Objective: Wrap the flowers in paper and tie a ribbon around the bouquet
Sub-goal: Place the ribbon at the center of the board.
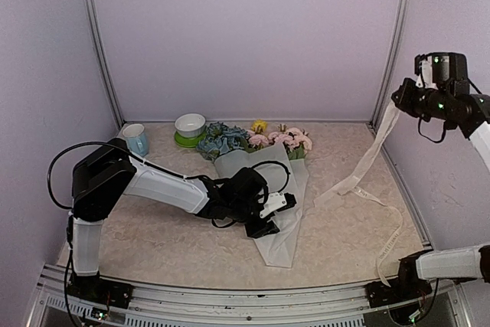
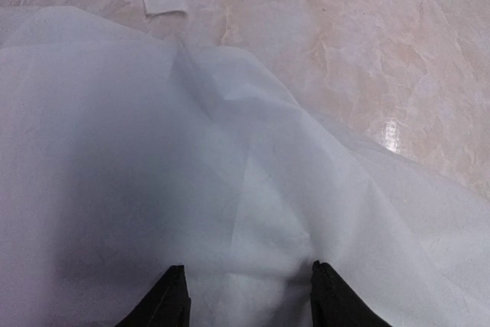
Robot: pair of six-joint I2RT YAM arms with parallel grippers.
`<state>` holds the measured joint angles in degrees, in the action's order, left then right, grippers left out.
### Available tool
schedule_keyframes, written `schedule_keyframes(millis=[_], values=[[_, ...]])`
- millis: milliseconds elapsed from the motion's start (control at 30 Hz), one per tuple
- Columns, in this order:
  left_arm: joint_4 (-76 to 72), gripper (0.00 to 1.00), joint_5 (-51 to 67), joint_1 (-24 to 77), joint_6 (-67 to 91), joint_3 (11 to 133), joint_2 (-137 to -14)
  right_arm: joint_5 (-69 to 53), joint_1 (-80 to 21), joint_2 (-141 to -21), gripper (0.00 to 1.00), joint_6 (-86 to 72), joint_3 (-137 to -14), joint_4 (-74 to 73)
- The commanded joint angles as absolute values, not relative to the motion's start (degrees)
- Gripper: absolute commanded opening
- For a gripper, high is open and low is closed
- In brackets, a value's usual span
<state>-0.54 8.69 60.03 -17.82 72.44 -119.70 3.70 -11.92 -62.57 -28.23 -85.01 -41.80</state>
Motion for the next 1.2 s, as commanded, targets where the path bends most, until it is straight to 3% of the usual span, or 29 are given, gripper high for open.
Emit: schedule_keyframes(millis=[0, 100, 133, 267, 400, 567, 700, 1067, 1167], values=[[3.2, 0.53, 8.3, 59.5, -17.8, 71.2, -119.5, 1.9, 1.2, -64.8, 0.28, -32.6, -71.7, -49.5], [3.1, 0.53, 8.3, 59.6, -17.9, 71.1, -119.4, -1.1, 11.8, -66.2, 0.96, -33.8, -63.2, -45.4], [3.0, 0.53, 8.4, 59.6, -17.9, 71.1, -119.3, -1.4, 13.3, -67.4, 0.99, -33.7, -61.4, -43.1], [3.1, 0.53, 8.5, 59.6, -18.1, 71.2, -119.2, -1.1, 10.4, -73.3, 1.0, -29.9, -63.3, -38.0], [2.8, 0.53, 8.3, 59.5, -17.8, 70.8, -119.0, -3.2, -5.1, -81.2, 0.99, -24.0, -67.9, -38.1], [2.8, 0.53, 8.8, 59.5, -17.4, 71.3, -119.9, -9.2, -17.4, -93.9, 0.71, -25.8, -66.6, -39.0], [3.3, 0.53, 8.8, 59.5, -17.6, 71.7, -119.8, -7.4, -23.9, -101.3, 0.62, -29.2, -66.2, -37.1], [3.8, 0.53, 8.8, 59.4, -17.5, 71.6, -119.4, -1.1, -30.2, -110.8, 0.61, -29.8, -66.9, -42.5], [3.9, 0.53, 8.8, 59.3, -17.7, 71.7, -119.3, -0.3, -31.7, -111.2, 0.49, -30.5, -64.9, -43.6]])
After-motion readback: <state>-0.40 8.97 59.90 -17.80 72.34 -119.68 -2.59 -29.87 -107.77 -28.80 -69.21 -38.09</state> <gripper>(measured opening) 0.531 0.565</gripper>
